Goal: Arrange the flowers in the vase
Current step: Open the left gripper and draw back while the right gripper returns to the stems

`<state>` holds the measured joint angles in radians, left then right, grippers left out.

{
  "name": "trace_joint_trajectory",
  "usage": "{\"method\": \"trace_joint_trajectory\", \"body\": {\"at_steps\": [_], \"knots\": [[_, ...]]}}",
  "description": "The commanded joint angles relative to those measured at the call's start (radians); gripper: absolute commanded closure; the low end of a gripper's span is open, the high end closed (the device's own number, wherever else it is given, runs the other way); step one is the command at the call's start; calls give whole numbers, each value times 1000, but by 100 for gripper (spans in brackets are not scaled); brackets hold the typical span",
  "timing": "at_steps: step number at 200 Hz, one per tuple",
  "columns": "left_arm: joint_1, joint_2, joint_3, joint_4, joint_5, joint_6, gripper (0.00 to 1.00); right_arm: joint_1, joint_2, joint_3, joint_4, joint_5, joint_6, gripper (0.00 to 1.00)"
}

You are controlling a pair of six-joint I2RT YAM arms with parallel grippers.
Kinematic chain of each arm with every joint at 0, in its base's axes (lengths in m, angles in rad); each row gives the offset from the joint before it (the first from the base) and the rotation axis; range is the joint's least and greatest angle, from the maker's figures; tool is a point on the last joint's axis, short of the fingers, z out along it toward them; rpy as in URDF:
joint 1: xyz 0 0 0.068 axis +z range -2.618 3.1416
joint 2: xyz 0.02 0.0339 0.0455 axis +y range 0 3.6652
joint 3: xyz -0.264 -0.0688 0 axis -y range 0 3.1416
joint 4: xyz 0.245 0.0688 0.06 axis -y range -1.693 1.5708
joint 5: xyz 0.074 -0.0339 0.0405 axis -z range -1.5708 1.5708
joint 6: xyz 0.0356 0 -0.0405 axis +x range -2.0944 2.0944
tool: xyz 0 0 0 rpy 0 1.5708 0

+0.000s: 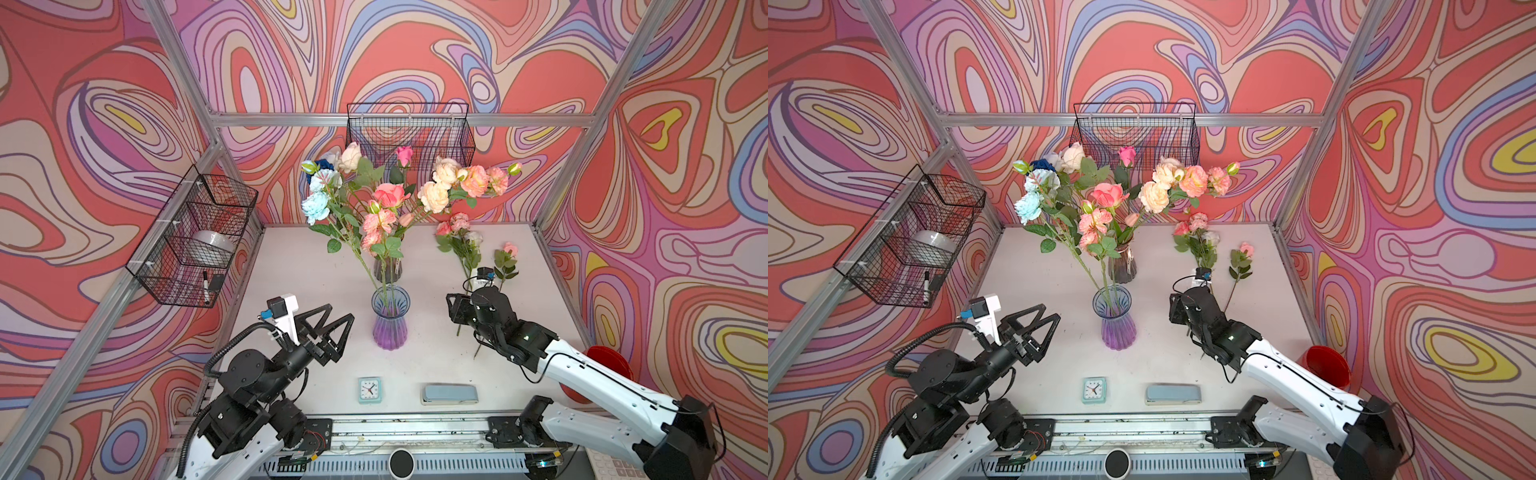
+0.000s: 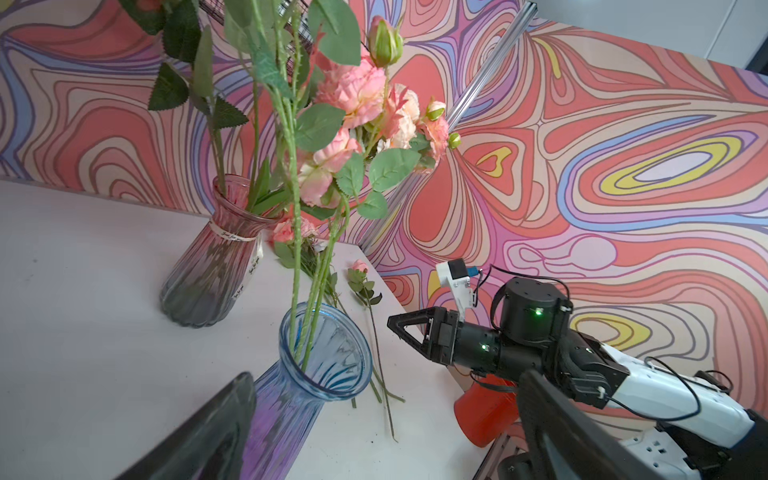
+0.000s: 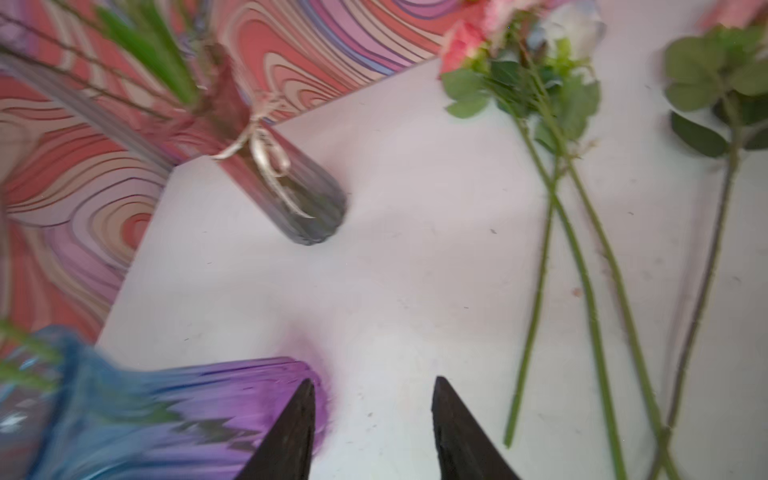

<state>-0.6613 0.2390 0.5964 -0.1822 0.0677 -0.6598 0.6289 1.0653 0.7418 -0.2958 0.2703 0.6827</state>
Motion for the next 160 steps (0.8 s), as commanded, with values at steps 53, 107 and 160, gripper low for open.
{"method": "trace_joint_trajectory", "body": {"at_steps": [53,107,160], "knots": [[-4,-58,-12,-152,-31,-35,0,-378,329,103,-74,-161,-61,63],[-4,-98,-29,-170,-40,-48,0,-539,487,164,-52,-118,8,58],[-4,-102,-17,-192,-53,-40,0,-571,673,291,-108,-77,3,61]]}}
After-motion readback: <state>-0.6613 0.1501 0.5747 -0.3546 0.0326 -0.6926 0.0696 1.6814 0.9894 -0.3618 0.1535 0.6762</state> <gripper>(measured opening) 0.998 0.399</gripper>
